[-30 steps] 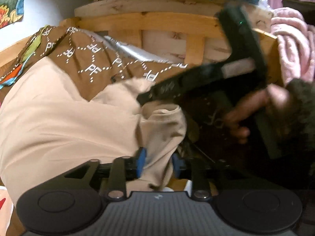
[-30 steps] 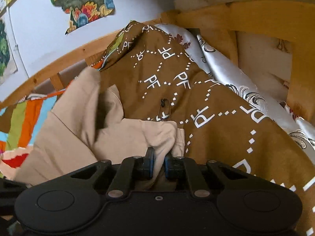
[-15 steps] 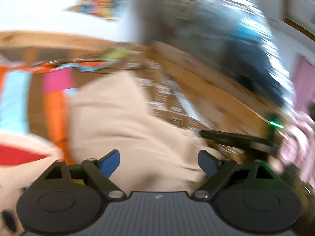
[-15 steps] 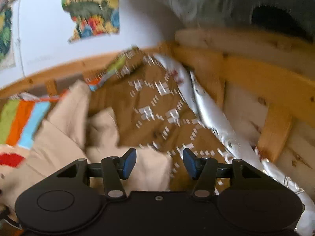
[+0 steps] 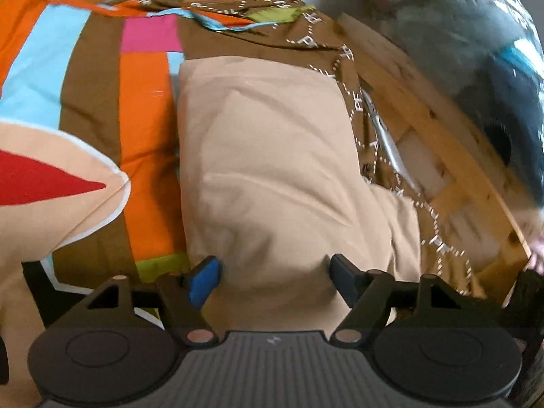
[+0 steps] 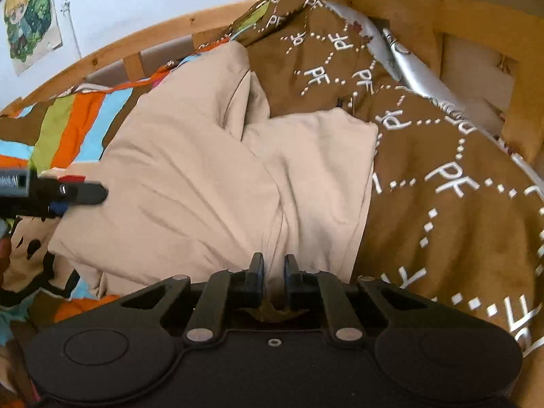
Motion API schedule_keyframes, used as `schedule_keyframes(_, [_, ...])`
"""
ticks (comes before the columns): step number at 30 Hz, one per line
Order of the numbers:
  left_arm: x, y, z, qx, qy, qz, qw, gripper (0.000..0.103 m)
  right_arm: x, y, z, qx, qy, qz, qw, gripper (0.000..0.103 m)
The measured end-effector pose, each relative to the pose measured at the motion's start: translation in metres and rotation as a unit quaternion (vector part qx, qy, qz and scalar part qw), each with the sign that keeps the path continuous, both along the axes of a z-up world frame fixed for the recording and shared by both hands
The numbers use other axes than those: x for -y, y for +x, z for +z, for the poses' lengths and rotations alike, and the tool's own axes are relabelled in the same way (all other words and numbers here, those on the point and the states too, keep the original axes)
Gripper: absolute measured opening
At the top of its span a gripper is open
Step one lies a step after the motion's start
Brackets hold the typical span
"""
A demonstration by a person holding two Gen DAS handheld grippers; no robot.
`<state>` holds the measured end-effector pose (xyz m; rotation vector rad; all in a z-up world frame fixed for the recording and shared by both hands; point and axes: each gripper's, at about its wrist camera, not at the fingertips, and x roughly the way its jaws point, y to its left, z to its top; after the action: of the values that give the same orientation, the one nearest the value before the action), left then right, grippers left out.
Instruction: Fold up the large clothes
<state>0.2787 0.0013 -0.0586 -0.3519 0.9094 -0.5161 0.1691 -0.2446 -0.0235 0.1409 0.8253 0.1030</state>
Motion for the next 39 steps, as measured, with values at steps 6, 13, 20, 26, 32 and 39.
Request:
schedule_keyframes(6, [-0.004,-0.007,-0.009,-0.001,-0.014,0.006,0.9999,0.075,0.012,0.027,0.042,0.07,0.057,-0.02,0.996,0.044])
schedule_keyframes(13, [-0.002,-0.008,-0.013,0.007,-0.016,0.007,0.9998,0.075,-0.009,0.149,0.058,0.064,0.093,0.032,0.993,0.069])
schedule_keyframes(20, [-0.009,-0.009,-0.015,0.003,-0.027,0.006,0.9996,0.075,-0.051,0.189,0.068,0.063,0.027,0.103,0.992,0.002])
schedule_keyframes(26, [-0.003,-0.01,-0.013,0.029,-0.007,-0.024,0.9993,0.075,-0.061,0.208,0.035,0.049,-0.097,0.123,0.986,0.002])
schedule_keyframes(32, [0.003,-0.013,-0.017,0.042,0.018,-0.033,0.9984,0.077,-0.062,0.194,0.01,0.077,-0.121,0.122,0.982,0.013])
schedule_keyframes(39, [0.0,-0.012,-0.02,0.028,0.01,-0.02,0.9993,0.082,-0.043,0.111,0.067,0.149,-0.088,0.138,0.975,0.026])
